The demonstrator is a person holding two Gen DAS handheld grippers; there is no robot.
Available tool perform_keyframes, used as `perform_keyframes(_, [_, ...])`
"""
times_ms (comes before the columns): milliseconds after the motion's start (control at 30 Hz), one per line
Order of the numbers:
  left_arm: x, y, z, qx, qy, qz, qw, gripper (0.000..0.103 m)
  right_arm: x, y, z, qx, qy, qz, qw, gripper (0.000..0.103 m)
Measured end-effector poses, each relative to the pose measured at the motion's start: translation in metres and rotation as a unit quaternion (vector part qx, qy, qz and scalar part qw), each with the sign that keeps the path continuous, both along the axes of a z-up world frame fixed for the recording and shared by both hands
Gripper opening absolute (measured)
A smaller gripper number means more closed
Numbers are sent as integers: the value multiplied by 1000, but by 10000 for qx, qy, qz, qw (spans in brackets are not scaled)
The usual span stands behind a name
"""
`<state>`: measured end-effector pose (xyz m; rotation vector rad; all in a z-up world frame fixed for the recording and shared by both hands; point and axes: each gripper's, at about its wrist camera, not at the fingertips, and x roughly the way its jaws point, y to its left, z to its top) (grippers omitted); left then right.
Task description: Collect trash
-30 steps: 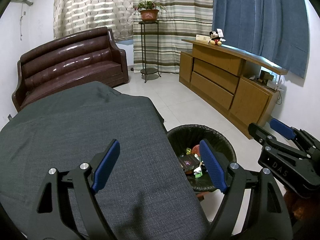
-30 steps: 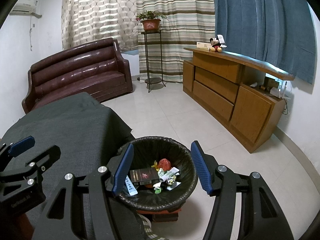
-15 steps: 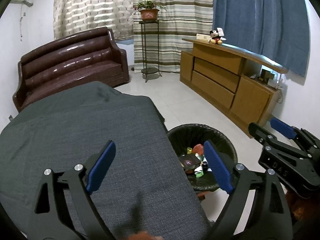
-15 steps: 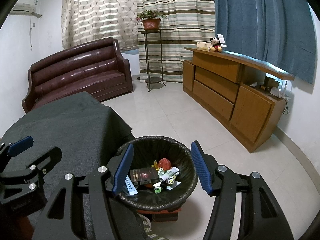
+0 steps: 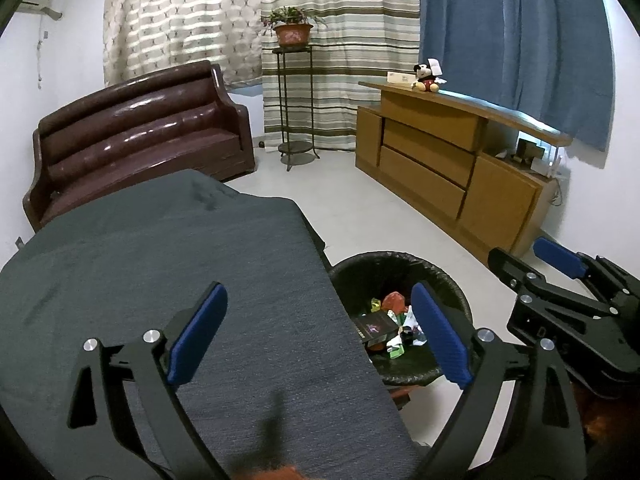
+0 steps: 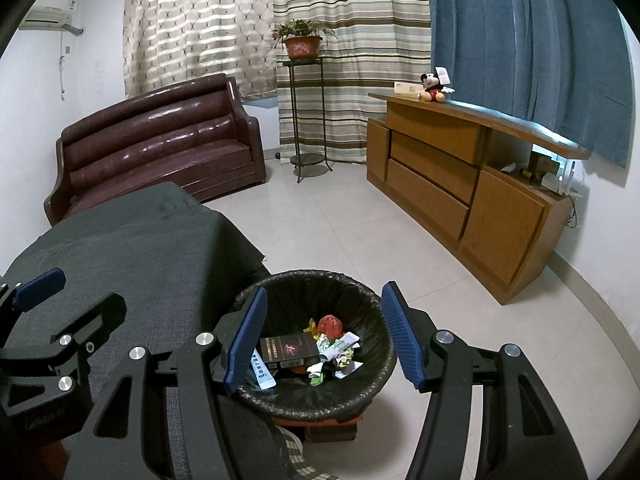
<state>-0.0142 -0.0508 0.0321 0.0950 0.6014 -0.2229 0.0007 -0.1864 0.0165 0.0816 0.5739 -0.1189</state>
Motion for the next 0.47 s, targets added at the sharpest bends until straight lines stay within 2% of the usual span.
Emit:
perform_keyframes(267, [-2, -3, 4, 111, -98, 27, 9999, 91, 0, 0, 1, -2, 2, 0, 10000, 59])
perform_keyframes(467, [3, 1, 6, 85, 12, 78, 9999, 91, 1, 1, 1, -10, 6, 3, 10000, 59])
